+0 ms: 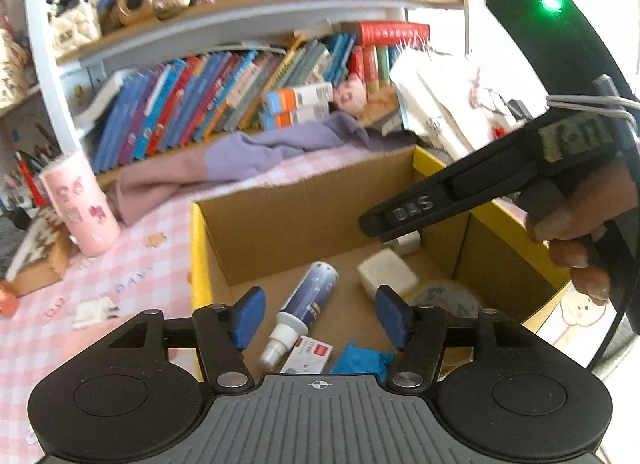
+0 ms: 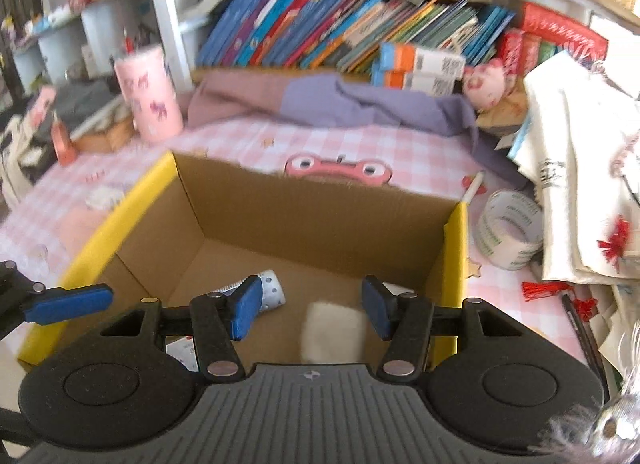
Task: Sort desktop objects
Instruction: 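Lower the white box into the yellow box and open the left gripper while the right gripper releases the sponge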
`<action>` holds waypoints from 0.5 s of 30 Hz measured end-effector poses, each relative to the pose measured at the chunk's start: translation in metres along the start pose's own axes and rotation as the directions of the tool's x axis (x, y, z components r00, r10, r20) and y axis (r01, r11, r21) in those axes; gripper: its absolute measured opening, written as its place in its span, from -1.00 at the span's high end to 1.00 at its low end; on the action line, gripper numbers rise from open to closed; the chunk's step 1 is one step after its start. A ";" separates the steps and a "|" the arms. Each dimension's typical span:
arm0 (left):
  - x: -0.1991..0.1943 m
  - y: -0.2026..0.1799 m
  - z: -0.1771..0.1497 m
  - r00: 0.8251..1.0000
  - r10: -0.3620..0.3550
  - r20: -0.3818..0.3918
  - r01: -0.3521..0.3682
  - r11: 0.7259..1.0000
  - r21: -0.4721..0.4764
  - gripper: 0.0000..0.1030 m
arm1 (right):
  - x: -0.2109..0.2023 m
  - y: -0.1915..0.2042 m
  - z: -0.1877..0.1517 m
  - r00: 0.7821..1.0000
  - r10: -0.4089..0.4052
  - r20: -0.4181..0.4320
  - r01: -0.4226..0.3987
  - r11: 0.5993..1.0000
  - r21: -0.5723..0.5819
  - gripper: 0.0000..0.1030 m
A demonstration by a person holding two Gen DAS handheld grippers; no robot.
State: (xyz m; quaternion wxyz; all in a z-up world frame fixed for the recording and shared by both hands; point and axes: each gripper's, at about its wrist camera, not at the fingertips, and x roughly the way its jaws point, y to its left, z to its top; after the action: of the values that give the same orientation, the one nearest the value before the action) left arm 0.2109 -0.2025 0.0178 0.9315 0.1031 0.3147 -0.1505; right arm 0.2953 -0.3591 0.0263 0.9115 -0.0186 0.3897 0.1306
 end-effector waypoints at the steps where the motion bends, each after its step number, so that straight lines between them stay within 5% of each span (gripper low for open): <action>1: -0.004 0.001 0.000 1.000 0.007 0.011 -0.007 1.000 -0.004 -0.33 | -0.005 0.000 0.000 1.000 -0.001 0.014 0.001 1.000 0.008 -0.02; 15: -0.063 0.017 -0.019 0.991 0.077 0.108 -0.071 0.996 -0.058 -0.58 | -0.076 0.018 -0.025 0.980 -0.063 0.190 0.057 0.998 0.033 -0.17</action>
State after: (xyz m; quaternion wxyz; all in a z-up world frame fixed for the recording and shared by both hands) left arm 0.1586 -0.1681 0.0438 0.9548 0.0810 0.2629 -0.1126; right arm 0.2227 -0.3621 0.0642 0.9483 -0.0055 0.3016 0.0989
